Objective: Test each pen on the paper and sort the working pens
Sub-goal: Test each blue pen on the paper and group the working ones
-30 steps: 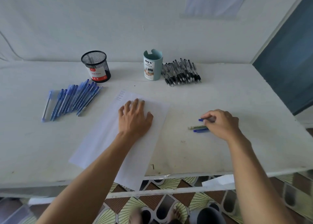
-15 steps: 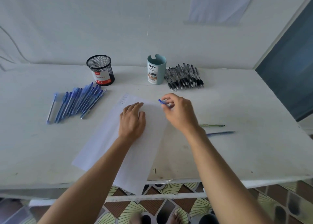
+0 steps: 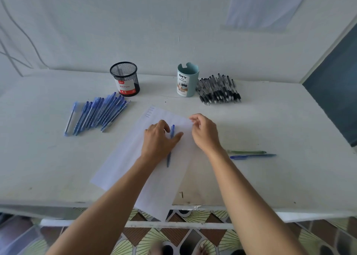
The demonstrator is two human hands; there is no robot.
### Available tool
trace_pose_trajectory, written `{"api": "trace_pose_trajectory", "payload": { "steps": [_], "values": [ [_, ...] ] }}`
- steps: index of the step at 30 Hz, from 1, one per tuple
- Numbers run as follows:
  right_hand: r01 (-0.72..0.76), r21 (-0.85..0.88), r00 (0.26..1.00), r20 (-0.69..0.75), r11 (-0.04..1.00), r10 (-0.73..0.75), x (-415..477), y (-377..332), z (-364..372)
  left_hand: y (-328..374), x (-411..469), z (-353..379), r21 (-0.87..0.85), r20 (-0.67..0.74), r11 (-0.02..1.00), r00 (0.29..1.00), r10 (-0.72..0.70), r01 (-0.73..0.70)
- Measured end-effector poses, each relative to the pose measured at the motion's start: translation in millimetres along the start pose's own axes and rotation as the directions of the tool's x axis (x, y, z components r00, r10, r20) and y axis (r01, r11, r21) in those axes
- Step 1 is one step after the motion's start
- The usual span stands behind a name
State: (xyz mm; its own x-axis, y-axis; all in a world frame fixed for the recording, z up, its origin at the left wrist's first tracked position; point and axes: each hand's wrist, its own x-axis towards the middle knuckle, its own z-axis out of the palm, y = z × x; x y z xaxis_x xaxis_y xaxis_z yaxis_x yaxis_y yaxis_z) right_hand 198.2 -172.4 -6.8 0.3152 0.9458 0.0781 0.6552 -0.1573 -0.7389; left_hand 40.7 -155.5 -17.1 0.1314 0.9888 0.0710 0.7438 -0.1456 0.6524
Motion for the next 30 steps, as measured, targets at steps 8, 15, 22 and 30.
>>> {"api": "trace_pose_trajectory", "payload": {
  "steps": [8, 15, 22, 30],
  "values": [
    [0.209, -0.452, 0.973, 0.186, 0.867, -0.138, -13.1, 22.9, 12.5, 7.6, 17.9, -19.5, 0.032, 0.198, 0.988, 0.968, -0.152, 0.149],
    [0.236, -0.51, 0.963, 0.238, 0.827, -0.128, -16.8, 21.2, 12.8, 8.3, 27.6, -45.9, -0.688, 0.268, 0.681, 0.96, -0.083, 0.251],
    [0.216, -0.501, 0.961, 0.26, 0.838, -0.093, -16.5, 20.7, 16.3, 8.2, 34.7, -59.6, -0.84, 0.32, 0.476, 0.946, 0.048, 0.26],
    [0.282, -0.505, 0.933, 0.342, 0.816, -0.112, -15.9, 18.8, 14.1, -2.6, 49.1, -62.7, -0.953, 0.084, 0.298, 0.994, 0.064, 0.061]
  ]
}}
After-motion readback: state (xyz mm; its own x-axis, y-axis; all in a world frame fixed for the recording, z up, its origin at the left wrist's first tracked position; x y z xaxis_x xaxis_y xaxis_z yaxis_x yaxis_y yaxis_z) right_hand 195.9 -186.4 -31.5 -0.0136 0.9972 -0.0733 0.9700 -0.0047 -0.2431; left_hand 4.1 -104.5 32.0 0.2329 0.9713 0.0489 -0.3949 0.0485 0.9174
